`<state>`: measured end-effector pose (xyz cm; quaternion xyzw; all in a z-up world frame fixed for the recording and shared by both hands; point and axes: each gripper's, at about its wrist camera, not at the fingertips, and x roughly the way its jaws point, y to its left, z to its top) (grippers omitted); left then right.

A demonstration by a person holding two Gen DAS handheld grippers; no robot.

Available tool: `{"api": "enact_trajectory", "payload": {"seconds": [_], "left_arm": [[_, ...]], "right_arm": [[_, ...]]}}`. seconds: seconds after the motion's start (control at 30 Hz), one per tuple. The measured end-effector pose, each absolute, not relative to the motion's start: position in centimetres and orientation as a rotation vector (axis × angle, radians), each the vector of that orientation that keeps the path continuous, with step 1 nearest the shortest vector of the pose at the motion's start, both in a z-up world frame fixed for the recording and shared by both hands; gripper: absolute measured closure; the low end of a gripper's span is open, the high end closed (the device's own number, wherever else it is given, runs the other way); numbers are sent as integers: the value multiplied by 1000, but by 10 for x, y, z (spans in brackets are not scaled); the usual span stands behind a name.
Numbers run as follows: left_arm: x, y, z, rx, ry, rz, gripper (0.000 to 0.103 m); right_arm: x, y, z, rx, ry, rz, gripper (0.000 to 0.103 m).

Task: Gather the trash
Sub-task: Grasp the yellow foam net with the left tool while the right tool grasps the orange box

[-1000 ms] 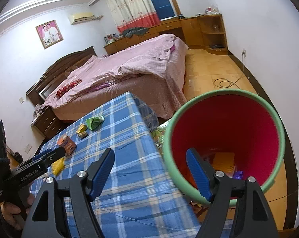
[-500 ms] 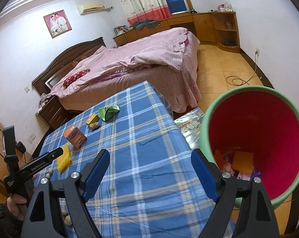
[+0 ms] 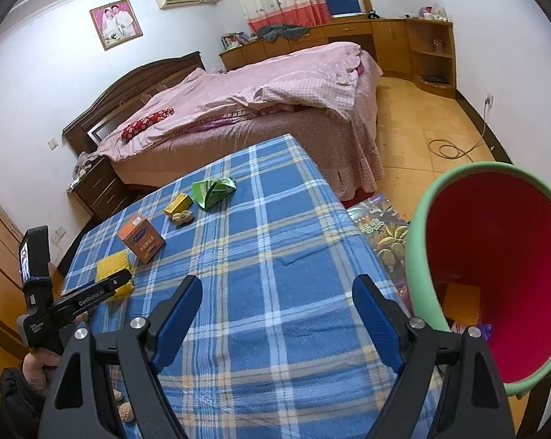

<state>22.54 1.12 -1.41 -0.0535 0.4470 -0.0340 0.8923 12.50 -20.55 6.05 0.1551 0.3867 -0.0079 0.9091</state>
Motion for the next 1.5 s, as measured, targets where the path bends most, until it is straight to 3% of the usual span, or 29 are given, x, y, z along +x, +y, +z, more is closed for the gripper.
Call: {"api": "enact_trajectory", "payload": {"seconds": [0.1, 0.3, 0.63, 1.27, 1.3, 1.37, 1.4, 1.5], "left_arm": [[225, 14, -14, -128, 921, -77, 47], [221, 17, -2, -164, 895, -137, 92], [220, 56, 13, -212, 852, -39, 92], [229, 76, -7, -221, 887, 55, 92], [230, 76, -7, -221, 887, 55, 93], [230, 76, -8, -223, 887, 55, 92], [229, 76, -7, -223, 887, 55, 92], [230, 75, -7, -224, 886, 52, 93]], "right_arm": [[132, -199, 59, 313, 808, -3, 17], [150, -176, 58, 282, 826, 50, 17], [191, -117, 57, 210, 850, 176, 17], [265, -41, 32, 110, 863, 260, 15], [267, -39, 31, 107, 864, 262, 16], [271, -39, 29, 111, 874, 271, 30], [273, -38, 29, 112, 881, 277, 44], [275, -36, 30, 91, 875, 282, 44]]}}
